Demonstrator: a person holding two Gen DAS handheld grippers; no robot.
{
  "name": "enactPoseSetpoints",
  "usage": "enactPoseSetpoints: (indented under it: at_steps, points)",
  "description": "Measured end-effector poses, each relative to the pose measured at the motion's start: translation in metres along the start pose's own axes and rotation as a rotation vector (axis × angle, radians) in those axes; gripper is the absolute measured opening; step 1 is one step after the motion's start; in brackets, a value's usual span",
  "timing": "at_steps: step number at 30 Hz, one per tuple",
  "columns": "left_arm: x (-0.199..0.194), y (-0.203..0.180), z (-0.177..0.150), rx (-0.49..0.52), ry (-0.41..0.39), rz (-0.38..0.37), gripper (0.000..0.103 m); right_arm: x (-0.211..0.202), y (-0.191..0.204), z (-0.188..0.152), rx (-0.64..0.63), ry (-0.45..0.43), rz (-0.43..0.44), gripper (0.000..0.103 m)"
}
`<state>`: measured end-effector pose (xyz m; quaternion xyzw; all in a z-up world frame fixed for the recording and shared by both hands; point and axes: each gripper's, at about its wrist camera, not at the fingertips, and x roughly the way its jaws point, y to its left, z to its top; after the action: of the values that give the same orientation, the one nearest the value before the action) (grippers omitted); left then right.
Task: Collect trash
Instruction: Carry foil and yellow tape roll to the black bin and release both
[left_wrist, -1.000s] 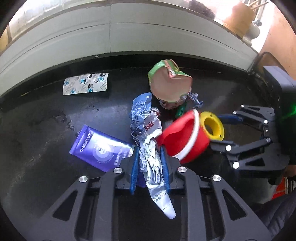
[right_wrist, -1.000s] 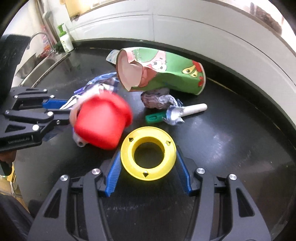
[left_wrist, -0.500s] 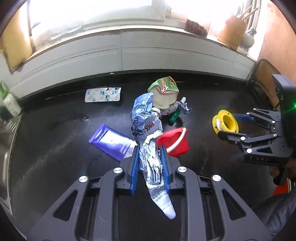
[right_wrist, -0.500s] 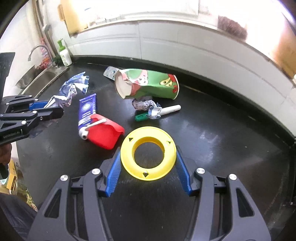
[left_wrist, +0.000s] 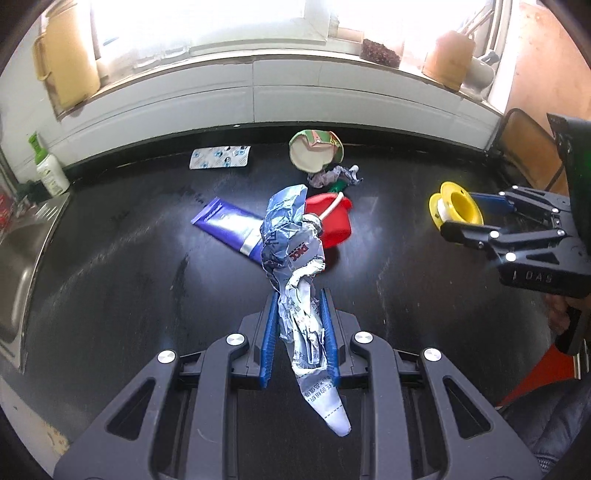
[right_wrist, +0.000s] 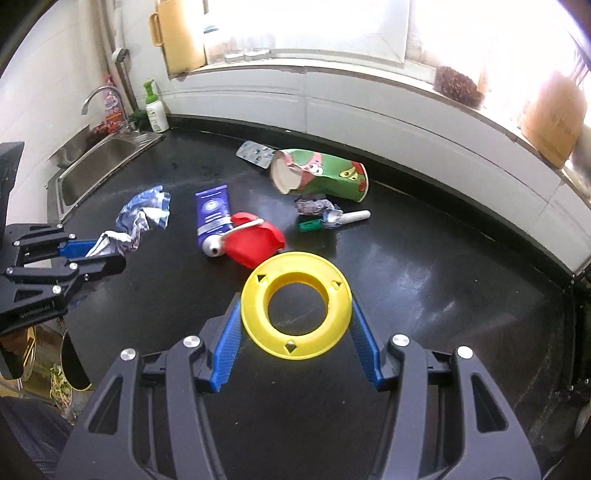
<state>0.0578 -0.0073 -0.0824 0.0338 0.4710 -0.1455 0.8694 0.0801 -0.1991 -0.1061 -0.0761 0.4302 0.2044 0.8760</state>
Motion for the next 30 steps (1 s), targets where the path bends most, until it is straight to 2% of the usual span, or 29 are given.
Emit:
enactPoseSetpoints:
  at_steps: [6,13,19,20,25,30]
  points:
    - [-0.023,0.013,-0.025,-0.041,-0.018,0.042,0.022,-0.014,0.036,0.006,-0.054,-0.021,0.035,0.055]
    - [-0.072,0.070,-0.089,-0.189,-0.052,0.209,0.022,-0.006,0.134,0.023,-0.205,-0.010,0.201,0.055]
    - [-0.120,0.137,-0.188,-0.424,-0.010,0.394,0.022,0.009,0.267,0.025,-0.399,0.049,0.417,0.055]
    - [-0.129,0.150,-0.214,-0.484,0.010,0.428,0.022,0.011,0.295,0.022,-0.439,0.067,0.460,0.055]
    - [-0.155,0.193,-0.305,-0.716,0.075,0.513,0.022,0.028,0.414,-0.003,-0.591,0.152,0.612,0.055]
    - [-0.154,0.224,-0.379,-0.839,0.122,0.544,0.022,0.068,0.512,-0.042,-0.671,0.277,0.683,0.055]
